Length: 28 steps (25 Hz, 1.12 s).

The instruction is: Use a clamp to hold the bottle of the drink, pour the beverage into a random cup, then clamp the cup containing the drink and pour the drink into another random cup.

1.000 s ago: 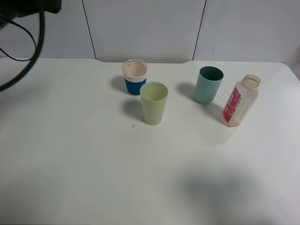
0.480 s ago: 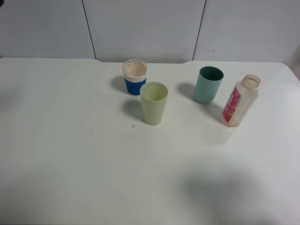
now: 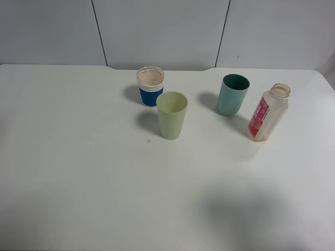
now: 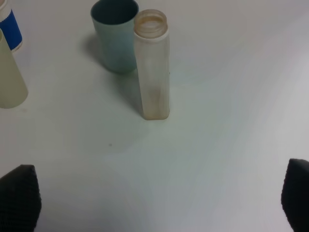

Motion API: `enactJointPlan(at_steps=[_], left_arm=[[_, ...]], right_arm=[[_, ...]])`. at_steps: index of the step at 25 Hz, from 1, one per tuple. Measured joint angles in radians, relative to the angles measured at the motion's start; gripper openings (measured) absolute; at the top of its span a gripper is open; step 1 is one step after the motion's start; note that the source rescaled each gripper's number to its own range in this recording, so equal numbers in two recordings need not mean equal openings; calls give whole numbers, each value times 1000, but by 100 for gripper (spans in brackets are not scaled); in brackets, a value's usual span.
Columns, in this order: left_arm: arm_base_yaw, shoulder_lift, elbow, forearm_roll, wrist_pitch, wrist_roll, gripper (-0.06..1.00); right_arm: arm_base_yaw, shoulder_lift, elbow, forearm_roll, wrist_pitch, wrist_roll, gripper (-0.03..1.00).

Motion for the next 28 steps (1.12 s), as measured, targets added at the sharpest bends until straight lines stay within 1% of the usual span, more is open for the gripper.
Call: enactJointPlan(at_steps=[6, 10, 14, 19, 22, 28], left_arm=[[0, -224, 0, 0, 313, 10, 89], [0, -348, 0, 34, 532, 10, 89], [0, -461, -3, 56, 706, 10, 89], [0, -539, -72, 101, 965, 10, 89], [0, -568, -113, 122, 1061, -15, 89], [0, -579, -136, 123, 1137, -26, 89]], right_arm=[[0, 0, 0, 0, 0, 0, 100], [0, 0, 0, 0, 0, 0, 100], [0, 0, 0, 0, 0, 0, 100], [0, 0, 0, 0, 0, 0, 100], [0, 0, 0, 0, 0, 0, 100], [0, 0, 0, 0, 0, 0, 100]])
